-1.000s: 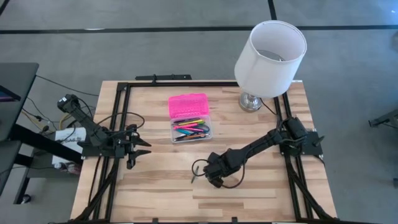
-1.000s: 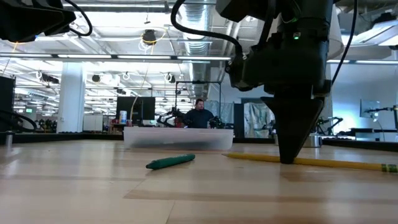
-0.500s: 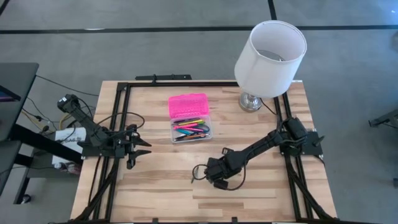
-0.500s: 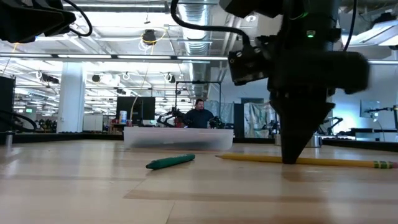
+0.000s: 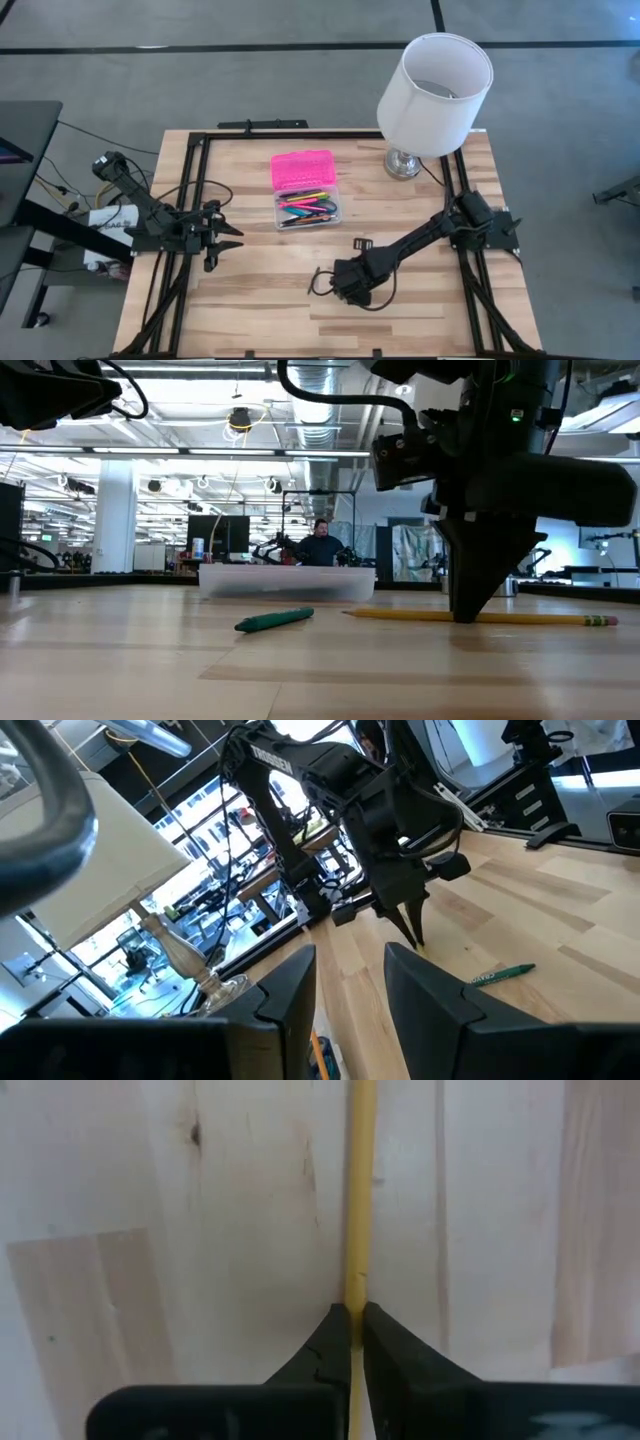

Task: Pick & place school supplies into a supply box
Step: Put the light yellow pencil into the pink supply box, then put the green crayon into the pink supply box

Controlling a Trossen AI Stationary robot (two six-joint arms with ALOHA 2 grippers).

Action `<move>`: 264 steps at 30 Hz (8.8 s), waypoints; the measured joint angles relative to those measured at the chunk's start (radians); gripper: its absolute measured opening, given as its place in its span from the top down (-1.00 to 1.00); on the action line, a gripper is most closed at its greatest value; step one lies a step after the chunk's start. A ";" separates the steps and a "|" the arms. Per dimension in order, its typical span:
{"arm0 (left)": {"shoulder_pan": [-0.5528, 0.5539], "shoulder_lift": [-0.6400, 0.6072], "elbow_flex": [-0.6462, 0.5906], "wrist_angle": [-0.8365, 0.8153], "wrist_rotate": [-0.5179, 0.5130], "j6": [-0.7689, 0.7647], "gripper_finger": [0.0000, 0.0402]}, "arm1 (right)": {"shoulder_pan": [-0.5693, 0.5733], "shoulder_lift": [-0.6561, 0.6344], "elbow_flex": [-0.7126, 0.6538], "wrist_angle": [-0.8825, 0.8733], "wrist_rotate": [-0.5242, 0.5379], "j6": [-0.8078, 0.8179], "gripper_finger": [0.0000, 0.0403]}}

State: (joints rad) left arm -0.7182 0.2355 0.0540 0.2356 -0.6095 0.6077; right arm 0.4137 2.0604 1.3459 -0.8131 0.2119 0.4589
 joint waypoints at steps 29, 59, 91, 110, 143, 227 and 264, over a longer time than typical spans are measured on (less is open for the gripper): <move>0.000 0.000 0.000 -0.014 -0.001 -0.019 0.42 | -0.224 0.005 0.206 0.084 0.442 -0.545 1.00; 0.000 0.000 0.000 -0.021 -0.004 -0.054 0.42 | -0.395 0.007 0.206 0.317 0.167 -0.432 0.74; 0.000 0.027 0.002 0.142 -0.044 -0.173 0.42 | -0.218 -0.187 0.098 -0.258 0.692 0.059 0.55; 0.000 0.029 0.001 0.134 -0.217 -0.338 0.42 | -0.087 -0.647 -0.521 0.584 0.486 -0.446 0.55; 0.221 1.154 0.487 0.197 0.029 -0.608 0.42 | -0.205 -0.792 -0.810 1.270 0.103 -0.931 0.55; 0.382 1.709 0.988 -0.309 0.555 -1.038 0.03 | -0.166 -0.791 -0.809 1.250 0.108 -0.878 0.55; 0.380 1.704 1.006 -0.524 0.574 -0.875 0.54 | -0.166 -0.791 -0.809 1.240 0.108 -0.877 0.55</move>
State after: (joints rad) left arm -0.3382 1.9399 1.0595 -0.2889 -0.0353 -0.2670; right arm 0.2481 1.2694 0.5373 0.4264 0.3199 -0.4186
